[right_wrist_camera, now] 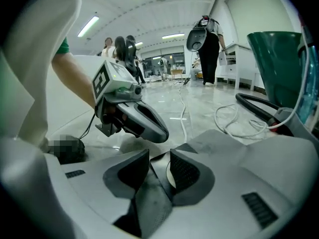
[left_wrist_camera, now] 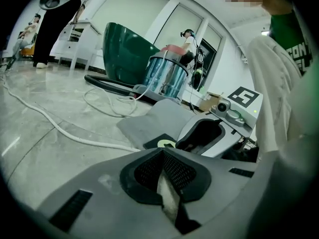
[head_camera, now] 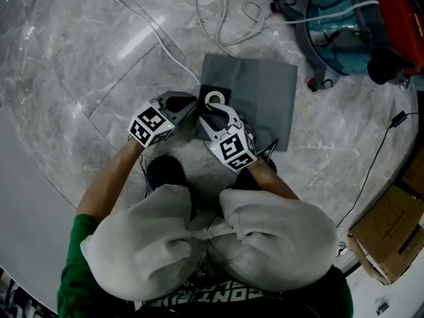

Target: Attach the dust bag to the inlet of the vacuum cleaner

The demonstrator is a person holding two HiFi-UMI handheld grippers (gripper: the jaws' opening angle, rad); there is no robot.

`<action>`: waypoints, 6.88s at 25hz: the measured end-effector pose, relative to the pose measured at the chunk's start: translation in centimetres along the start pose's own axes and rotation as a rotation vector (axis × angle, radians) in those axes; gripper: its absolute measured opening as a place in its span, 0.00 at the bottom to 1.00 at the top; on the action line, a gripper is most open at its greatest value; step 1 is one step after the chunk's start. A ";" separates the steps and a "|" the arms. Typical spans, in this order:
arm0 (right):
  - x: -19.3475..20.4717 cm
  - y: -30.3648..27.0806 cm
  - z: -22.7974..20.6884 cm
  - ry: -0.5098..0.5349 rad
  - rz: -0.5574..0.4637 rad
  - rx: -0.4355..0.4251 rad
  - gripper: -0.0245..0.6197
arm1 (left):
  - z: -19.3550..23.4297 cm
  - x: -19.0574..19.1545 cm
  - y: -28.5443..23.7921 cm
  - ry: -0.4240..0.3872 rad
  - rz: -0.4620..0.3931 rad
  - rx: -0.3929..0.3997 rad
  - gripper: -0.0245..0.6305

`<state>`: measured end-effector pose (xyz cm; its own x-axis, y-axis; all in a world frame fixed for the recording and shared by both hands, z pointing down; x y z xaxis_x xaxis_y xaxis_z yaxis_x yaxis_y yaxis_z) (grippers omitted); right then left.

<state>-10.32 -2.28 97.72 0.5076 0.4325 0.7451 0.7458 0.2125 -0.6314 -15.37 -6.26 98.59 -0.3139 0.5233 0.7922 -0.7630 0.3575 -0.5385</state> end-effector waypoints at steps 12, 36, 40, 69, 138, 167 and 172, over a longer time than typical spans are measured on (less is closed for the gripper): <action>1.3 -1.5 -0.1 0.188 0.165 0.174 0.26 | 0.1 0.9 0.0 -0.031 0.036 0.007 0.04; 2.4 13.0 -5.3 -0.234 -0.095 0.581 0.20 | -10.0 -6.3 -7.8 -0.210 -0.059 0.260 0.04; 3.0 15.2 -5.9 -0.263 -0.112 0.651 0.18 | -11.2 -7.5 -9.2 -0.211 -0.075 0.294 0.04; 5.7 18.4 -9.0 -0.432 -0.232 0.663 0.06 | -13.7 -10.0 -11.8 -0.268 -0.078 0.319 0.04; -13.9 39.1 -10.6 0.071 -0.459 0.436 0.06 | -14.8 -39.1 -5.0 -0.661 -0.276 0.588 0.07; -14.8 41.5 -15.5 -0.029 -0.451 0.617 0.06 | -14.0 -44.0 -9.5 -0.636 -0.318 0.475 0.08; -14.7 41.9 -15.6 -0.030 -0.463 0.629 0.06 | -14.3 -44.3 -9.6 -0.648 -0.342 0.468 0.09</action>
<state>20.16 -13.39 63.61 0.1862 0.2003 0.9619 0.4895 0.8300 -0.2676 13.92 -21.87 64.54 -0.1768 -0.1495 0.9728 -0.9834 -0.0145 -0.1809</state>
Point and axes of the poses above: the fingertips, and each gripper's own axes: y backward along the fingers, z to its left, x out of its underside, the point moved 3 cm from there along y, backward along the fingers, and after that the axes turned 12 degrees about -x, right-handed, at the moved point
